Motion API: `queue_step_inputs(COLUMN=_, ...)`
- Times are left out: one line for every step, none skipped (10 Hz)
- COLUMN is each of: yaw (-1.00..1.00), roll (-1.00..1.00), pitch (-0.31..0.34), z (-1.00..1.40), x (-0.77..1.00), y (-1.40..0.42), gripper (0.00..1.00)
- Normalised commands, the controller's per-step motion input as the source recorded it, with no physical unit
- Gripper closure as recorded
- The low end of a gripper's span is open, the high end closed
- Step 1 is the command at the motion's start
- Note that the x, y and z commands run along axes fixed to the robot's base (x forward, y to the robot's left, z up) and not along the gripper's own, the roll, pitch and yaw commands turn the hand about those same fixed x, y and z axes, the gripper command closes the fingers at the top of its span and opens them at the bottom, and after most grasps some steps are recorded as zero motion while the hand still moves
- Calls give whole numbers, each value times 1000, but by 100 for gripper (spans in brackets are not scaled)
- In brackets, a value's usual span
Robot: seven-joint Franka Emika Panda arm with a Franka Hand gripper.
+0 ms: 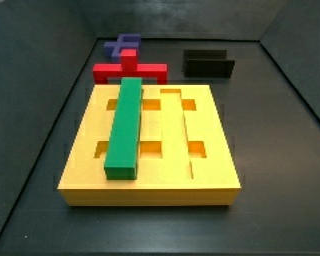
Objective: Pick up the blue object. Move up. Move to above the board. Insert the blue object.
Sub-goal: Move to above the board.
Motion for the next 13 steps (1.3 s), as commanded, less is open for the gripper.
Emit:
queue_step_inputs(yaw=98, roll=-55, pitch=305, z=123, x=-133, y=-1400, gripper=100)
queue_step_inputs(yaw=65, roll=19, pitch=193, z=139, x=-143, y=-1400, gripper=100)
queue_step_inputs(yaw=35, roll=-4, pitch=106, z=129, x=-139, y=-1400, gripper=100)
queue_step_inputs(yaw=20, roll=-11, pitch=53, z=128, x=-137, y=-1400, gripper=100)
queue_step_inputs(yaw=14, roll=2, pitch=17, z=143, x=-143, y=-1400, gripper=100)
queue_step_inputs(yaw=8, roll=-2, pitch=11, z=146, x=-146, y=-1400, gripper=100)
queue_step_inputs(yaw=11, roll=-1, pitch=17, z=147, x=-143, y=-1400, gripper=100)
queue_step_inputs(yaw=7, roll=-6, pitch=32, z=163, x=-123, y=-1400, gripper=100)
queue_step_inputs(yaw=-1, roll=-15, pitch=45, z=176, x=-110, y=-1400, gripper=100)
queue_step_inputs(yaw=8, roll=21, pitch=74, z=105, x=-35, y=-794, gripper=100)
queue_step_inputs(yaw=10, roll=12, pitch=106, z=57, x=36, y=-368, gripper=100)
queue_step_inputs(yaw=4, roll=13, pitch=116, z=41, x=52, y=-225, gripper=100)
queue_step_inputs(yaw=8, roll=20, pitch=117, z=39, x=48, y=-169, gripper=100)
